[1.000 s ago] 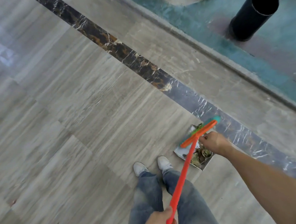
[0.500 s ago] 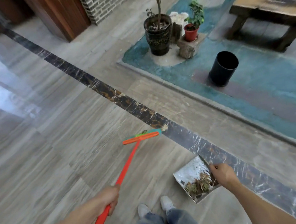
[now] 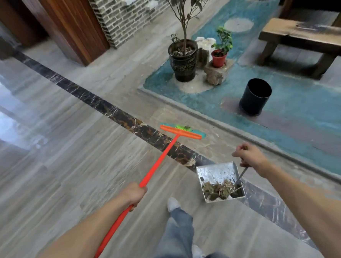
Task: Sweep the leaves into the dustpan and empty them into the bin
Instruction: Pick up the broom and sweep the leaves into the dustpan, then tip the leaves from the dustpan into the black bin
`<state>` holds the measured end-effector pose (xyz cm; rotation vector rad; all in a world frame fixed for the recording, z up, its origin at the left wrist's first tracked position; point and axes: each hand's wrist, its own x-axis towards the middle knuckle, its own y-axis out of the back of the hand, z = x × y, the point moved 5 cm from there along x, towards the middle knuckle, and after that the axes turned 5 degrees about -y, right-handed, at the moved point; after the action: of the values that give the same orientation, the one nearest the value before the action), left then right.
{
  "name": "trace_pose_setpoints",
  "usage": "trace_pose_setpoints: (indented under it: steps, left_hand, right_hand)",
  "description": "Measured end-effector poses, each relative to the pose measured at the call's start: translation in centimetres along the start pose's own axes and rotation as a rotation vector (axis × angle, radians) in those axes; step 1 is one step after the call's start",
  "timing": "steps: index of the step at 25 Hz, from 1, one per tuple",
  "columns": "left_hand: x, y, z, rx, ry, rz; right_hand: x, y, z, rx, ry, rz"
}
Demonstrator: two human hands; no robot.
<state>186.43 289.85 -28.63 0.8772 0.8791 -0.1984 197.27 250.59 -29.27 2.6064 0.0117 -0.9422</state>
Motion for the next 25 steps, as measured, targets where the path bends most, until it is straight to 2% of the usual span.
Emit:
trace_pose_setpoints:
  steps: [2,4,6,8,11,13,16,19,21,23,25]
  left_hand:
    - [1.9,1.5,0.9,-0.025,-0.02,0.007]
    - [4.7,3.1,1.8,-0.066,-0.025,0.012]
    - [7.9,5.0,3.3,-0.098,-0.042,0.001]
    - [11.0,7.0,5.0,-0.103,-0.062,-0.013]
    - [15.1,10.1,7.8,-0.114,-0.083,-0.044]
    - [17.6,11.8,9.4,-0.136,-0.088,-0.057]
    - [20.6,13.6,11.8,-0.165,-0.1,-0.074]
    - [22.9,14.7,13.7,-0.202,-0.096,-0.096]
    - [23.9,15.3,14.9,-0.199,-0.099,-0.109]
    - [25.4,15.9,16.4,-0.183,-0.096,-0.123]
    - [26.9,16.4,18.5,-0.168,-0.096,-0.118]
  right_hand:
    - [1.0,0.8,-3.2,-0.027,0.051,0.126]
    - [1.8,2.0,-6.6,-0.136,0.141,0.313]
    - [3.0,2.8,-10.3,-0.253,0.259,0.415]
    - [4.8,2.9,-13.8,-0.356,0.292,0.366]
    - [8.4,2.8,-18.4,-0.231,0.077,0.141]
    - [10.3,2.5,-21.1,-0.165,-0.044,0.075]
    - [13.6,2.5,-24.4,-0.227,-0.11,0.108]
    - [16.2,3.5,-26.3,-0.425,-0.132,0.207]
    - [17.4,4.5,-26.9,-0.451,-0.131,0.263]
    - [18.9,6.2,-27.3,-0.303,-0.126,0.346]
    - [20.5,7.9,-27.5,-0.026,-0.14,0.391]
